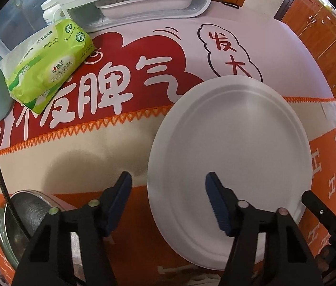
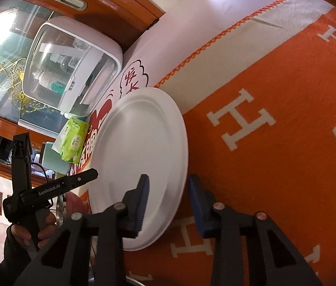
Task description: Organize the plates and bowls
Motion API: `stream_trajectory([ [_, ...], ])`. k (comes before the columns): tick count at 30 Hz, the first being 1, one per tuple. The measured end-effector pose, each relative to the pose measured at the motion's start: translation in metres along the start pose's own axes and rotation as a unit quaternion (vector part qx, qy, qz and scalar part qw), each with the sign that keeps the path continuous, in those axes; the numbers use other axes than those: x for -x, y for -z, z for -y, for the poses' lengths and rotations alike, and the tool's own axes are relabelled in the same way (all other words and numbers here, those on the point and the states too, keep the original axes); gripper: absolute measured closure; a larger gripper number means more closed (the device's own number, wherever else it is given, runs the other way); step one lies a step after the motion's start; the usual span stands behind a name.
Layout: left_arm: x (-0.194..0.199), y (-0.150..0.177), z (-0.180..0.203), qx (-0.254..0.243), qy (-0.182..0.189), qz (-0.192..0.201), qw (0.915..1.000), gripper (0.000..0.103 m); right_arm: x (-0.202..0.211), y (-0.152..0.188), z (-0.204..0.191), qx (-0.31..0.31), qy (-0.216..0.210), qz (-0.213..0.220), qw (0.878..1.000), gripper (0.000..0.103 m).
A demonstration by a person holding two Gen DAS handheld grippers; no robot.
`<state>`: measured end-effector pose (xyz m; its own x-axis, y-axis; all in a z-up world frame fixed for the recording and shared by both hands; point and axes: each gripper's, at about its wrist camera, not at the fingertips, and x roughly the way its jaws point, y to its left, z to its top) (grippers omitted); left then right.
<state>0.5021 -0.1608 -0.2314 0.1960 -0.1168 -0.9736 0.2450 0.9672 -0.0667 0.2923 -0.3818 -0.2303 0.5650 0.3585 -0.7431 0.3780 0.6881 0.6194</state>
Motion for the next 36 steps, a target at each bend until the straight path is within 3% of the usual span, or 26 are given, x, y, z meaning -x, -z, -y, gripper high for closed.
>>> stream_trajectory([
  [2, -0.001, -0.001, 0.001, 0.0, 0.003, -0.001, 1.0, 0.052, -0.001, 0.0, 0.0, -0.001, 0.006, -0.002, 1.0, 0.084],
  [4, -0.003, -0.001, 0.001, 0.003, 0.007, -0.005, 1.0, 0.061, -0.001, 0.0, 0.0, -0.002, 0.006, -0.003, 1.0, 0.086],
  [9, -0.008, -0.003, 0.003, 0.006, -0.003, -0.004, 1.0, 0.067, -0.001, 0.0, 0.001, -0.003, 0.004, -0.003, 1.0, 0.086],
  [15, -0.009, -0.002, 0.004, 0.008, -0.008, 0.002, 0.9999, 0.07, -0.001, 0.0, 0.0, 0.0, 0.009, -0.004, 1.0, 0.086],
  [20, -0.001, 0.0, -0.006, 0.035, 0.015, 0.011, 0.9992, 0.07, 0.0, 0.001, -0.002, -0.003, 0.014, -0.003, 1.0, 0.086],
  [36, 0.06, 0.018, -0.008, 0.061, 0.067, 0.086, 0.9922, 0.07, 0.049, -0.002, -0.017, 0.025, 0.024, 0.069, 0.997, 0.086],
])
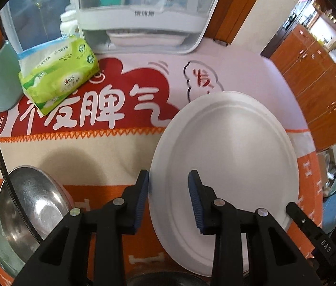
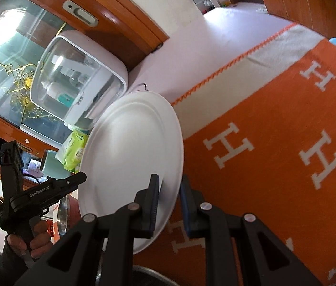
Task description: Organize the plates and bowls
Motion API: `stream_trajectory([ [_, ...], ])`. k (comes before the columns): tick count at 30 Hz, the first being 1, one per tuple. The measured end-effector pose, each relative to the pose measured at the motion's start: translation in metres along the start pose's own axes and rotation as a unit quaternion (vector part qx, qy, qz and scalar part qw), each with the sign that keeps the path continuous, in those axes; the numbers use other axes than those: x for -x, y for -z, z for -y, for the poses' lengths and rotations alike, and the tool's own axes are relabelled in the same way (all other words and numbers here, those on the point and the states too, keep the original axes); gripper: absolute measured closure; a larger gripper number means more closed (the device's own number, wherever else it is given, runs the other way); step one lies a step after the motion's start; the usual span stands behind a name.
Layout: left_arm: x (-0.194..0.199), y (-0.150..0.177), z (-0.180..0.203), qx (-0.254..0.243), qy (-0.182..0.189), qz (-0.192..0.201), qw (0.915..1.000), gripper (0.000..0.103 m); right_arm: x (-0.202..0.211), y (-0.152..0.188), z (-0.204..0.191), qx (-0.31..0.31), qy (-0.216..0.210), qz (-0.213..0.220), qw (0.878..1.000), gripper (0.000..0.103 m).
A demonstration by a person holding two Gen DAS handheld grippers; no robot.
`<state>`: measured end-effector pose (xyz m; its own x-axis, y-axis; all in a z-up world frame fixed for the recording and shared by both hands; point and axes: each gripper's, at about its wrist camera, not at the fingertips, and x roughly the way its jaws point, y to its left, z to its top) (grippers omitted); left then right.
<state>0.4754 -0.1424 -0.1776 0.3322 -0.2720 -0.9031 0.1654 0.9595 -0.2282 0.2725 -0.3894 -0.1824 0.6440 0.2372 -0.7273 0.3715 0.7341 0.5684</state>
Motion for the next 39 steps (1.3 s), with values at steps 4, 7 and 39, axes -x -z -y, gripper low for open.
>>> stream_trajectory([
  [4, 0.02, 0.005, 0.005, 0.004, 0.015, 0.014, 0.9998, 0.071, 0.016, -0.001, -0.001, 0.0, 0.001, 0.012, 1.0, 0.086],
  [7, 0.036, 0.011, 0.009, 0.0, 0.019, 0.025, 0.9995, 0.071, 0.029, 0.001, -0.006, 0.003, 0.0, 0.022, 1.0, 0.086],
  [39, 0.229, 0.155, -0.006, -0.007, 0.053, 0.132, 0.9898, 0.071, 0.189, 0.099, -0.07, 0.096, -0.029, 0.092, 0.991, 0.085],
])
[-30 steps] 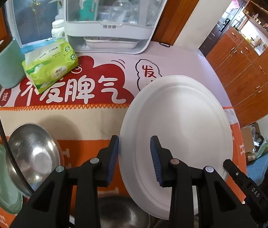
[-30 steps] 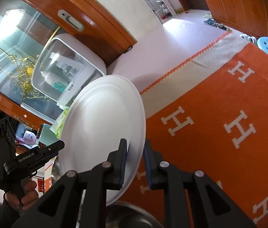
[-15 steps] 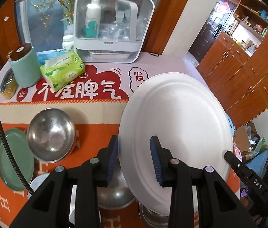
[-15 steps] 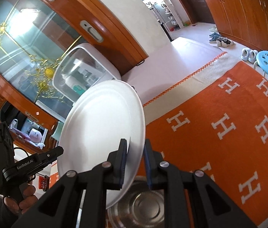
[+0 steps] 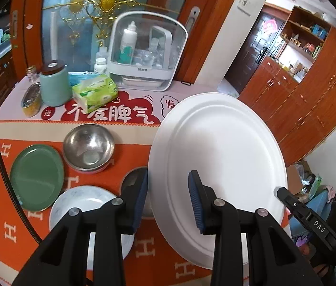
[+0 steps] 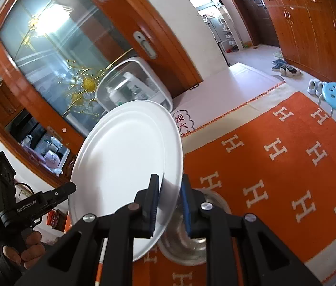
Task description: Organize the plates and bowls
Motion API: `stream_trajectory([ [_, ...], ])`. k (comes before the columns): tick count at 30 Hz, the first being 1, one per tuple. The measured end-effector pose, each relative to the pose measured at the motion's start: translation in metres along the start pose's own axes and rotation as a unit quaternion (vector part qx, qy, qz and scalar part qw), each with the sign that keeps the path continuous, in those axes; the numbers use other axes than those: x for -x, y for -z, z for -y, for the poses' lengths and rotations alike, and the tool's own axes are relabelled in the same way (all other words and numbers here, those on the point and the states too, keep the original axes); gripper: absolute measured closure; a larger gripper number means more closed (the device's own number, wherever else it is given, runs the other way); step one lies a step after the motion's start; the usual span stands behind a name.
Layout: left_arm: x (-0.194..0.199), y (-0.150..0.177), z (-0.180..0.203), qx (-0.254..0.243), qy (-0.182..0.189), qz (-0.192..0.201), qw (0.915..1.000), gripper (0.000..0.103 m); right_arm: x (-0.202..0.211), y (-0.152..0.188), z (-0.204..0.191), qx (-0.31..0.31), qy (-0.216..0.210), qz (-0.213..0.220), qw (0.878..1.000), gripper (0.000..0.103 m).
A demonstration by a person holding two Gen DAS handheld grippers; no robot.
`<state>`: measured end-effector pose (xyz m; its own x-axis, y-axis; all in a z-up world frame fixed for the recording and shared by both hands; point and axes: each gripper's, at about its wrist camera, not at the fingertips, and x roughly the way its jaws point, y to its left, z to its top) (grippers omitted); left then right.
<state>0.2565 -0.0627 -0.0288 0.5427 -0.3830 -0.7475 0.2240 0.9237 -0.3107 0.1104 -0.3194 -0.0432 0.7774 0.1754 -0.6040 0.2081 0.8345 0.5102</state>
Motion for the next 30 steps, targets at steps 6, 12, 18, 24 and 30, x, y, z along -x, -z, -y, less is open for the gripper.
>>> stream_trajectory([
  [6, 0.046, 0.027, -0.018, 0.006, 0.006, 0.018, 0.9998, 0.071, 0.024, 0.033, -0.024, 0.016, 0.003, -0.003, 1.0, 0.083],
  [12, 0.08, 0.062, -0.038, 0.005, 0.011, 0.02, 0.9997, 0.071, 0.045, 0.07, -0.044, 0.025, 0.016, -0.01, 1.0, 0.083],
  [18, 0.101, 0.099, -0.056, 0.005, 0.019, 0.009, 0.9998, 0.07, 0.063, 0.109, -0.056, 0.032, 0.037, -0.016, 0.999, 0.082],
  [24, 0.106, 0.13, -0.067, -0.009, 0.022, -0.013, 0.9996, 0.071, 0.075, 0.143, -0.06, 0.035, 0.067, -0.024, 0.997, 0.081],
  [30, 0.102, 0.159, -0.075, -0.02, 0.018, -0.039, 0.9989, 0.07, 0.071, 0.169, -0.057, 0.03, 0.097, -0.052, 0.993, 0.081],
])
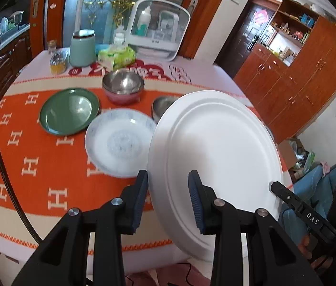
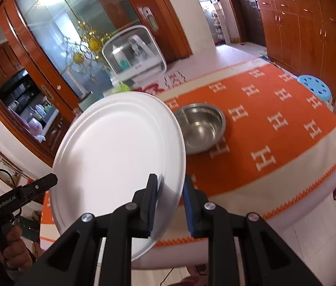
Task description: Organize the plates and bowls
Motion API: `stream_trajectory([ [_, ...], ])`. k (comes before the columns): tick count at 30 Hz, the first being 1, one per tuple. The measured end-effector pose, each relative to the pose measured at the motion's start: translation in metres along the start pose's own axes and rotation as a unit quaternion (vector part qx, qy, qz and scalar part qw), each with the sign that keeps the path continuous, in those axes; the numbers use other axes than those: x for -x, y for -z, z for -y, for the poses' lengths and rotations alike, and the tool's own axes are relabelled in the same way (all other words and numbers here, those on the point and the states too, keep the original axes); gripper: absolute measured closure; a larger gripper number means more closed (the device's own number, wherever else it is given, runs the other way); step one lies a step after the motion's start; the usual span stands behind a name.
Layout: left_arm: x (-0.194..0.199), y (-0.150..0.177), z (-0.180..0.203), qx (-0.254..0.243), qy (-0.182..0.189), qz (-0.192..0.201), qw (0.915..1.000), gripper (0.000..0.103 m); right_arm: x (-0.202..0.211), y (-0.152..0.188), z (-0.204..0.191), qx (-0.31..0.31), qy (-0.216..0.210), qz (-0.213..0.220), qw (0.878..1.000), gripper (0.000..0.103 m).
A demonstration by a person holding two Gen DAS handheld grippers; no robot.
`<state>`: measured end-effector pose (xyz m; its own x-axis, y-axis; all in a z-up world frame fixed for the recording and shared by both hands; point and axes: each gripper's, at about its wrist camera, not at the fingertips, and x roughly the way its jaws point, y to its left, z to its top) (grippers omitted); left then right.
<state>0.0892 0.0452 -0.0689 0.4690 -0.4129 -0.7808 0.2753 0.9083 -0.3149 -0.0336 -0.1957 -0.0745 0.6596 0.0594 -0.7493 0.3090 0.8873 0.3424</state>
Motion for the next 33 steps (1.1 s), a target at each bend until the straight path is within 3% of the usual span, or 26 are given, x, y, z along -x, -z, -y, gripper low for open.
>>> stream_trajectory([
  [12, -0.038, 0.049, -0.014, -0.001, -0.023, -0.071, 0.9972, 0.07, -0.028, 0.037, 0.006, 0.007, 0.054, -0.079, 0.995, 0.08],
  [20, -0.063, 0.065, -0.012, -0.015, -0.032, -0.109, 0.9934, 0.07, -0.054, 0.052, 0.007, 0.037, 0.113, -0.116, 0.986, 0.077],
  [33, -0.108, 0.068, -0.011, -0.023, -0.048, -0.143, 0.9882, 0.07, -0.095, 0.052, 0.013, 0.077, 0.164, -0.121, 0.976, 0.073],
])
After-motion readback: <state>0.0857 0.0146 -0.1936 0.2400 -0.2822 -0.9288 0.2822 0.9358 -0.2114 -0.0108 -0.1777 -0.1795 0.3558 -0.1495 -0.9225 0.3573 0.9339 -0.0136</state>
